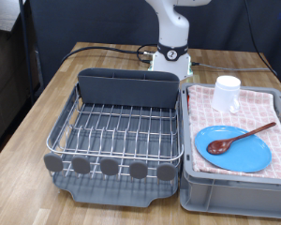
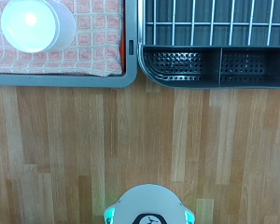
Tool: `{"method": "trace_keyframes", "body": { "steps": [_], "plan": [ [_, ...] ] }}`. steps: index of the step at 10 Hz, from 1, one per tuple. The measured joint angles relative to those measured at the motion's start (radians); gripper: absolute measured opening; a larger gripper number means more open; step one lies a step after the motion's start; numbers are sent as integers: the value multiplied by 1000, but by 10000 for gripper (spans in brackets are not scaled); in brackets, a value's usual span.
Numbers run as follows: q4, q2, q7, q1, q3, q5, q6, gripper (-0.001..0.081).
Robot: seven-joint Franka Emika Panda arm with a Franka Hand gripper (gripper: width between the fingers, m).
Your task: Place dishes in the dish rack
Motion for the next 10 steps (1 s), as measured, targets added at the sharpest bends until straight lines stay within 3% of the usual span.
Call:
{"method": "trace_keyframes", "body": {
  "steps": [4, 10],
  "plan": [
    [6, 38, 119, 1, 66, 3, 37, 803],
    [107, 239, 340, 4, 187, 63, 154, 803]
  ]
}}
